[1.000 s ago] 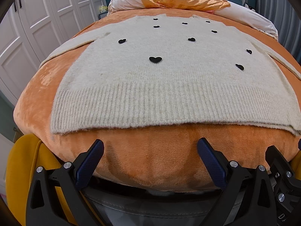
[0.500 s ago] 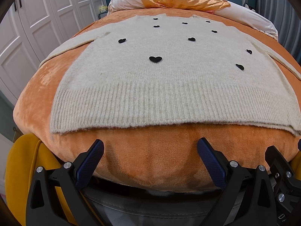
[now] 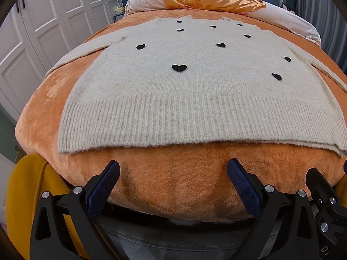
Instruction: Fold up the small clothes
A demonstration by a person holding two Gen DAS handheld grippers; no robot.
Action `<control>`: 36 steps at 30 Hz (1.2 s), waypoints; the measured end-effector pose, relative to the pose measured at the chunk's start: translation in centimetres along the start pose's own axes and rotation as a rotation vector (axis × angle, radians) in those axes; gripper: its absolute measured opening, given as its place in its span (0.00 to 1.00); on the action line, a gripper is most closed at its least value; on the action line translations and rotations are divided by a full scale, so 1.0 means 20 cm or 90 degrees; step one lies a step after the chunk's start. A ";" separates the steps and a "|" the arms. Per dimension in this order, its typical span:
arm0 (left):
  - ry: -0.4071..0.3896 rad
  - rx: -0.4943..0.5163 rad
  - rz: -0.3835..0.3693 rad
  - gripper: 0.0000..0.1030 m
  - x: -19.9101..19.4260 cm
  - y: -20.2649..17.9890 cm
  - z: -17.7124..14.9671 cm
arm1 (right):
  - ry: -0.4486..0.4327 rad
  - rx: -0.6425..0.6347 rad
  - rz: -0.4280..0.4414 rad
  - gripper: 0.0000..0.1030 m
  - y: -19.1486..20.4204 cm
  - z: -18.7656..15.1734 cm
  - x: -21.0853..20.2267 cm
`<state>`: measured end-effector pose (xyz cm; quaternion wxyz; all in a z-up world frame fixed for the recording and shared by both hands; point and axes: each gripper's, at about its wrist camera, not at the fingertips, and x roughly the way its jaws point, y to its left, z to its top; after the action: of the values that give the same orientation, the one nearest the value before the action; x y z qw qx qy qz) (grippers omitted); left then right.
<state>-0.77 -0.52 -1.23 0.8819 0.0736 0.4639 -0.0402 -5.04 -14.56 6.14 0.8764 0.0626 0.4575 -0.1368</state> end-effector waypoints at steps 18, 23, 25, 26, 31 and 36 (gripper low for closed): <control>0.001 -0.004 0.000 0.95 -0.01 0.02 0.01 | -0.002 0.001 0.021 0.95 -0.04 0.02 0.00; -0.001 -0.050 -0.023 0.95 -0.02 0.16 0.13 | -0.017 0.076 0.018 0.95 -0.27 0.16 0.01; -0.006 -0.066 -0.015 0.95 -0.01 0.20 0.18 | -0.025 0.115 0.010 0.95 -0.42 0.25 0.03; -0.010 -0.071 -0.009 0.95 -0.01 0.23 0.21 | -0.029 0.133 0.001 0.95 -0.50 0.30 0.05; -0.015 -0.085 -0.002 0.95 0.02 0.29 0.37 | -0.033 0.240 -0.055 0.95 -1.05 0.59 0.25; -0.006 -0.111 -0.037 0.95 0.09 0.29 0.50 | -0.033 0.397 -0.092 0.95 -1.67 0.82 0.51</control>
<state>9.28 3.42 3.38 0.8855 -0.0166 0.4636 -0.0255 3.46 -52.08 7.63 0.8143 0.2917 0.3747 -0.3338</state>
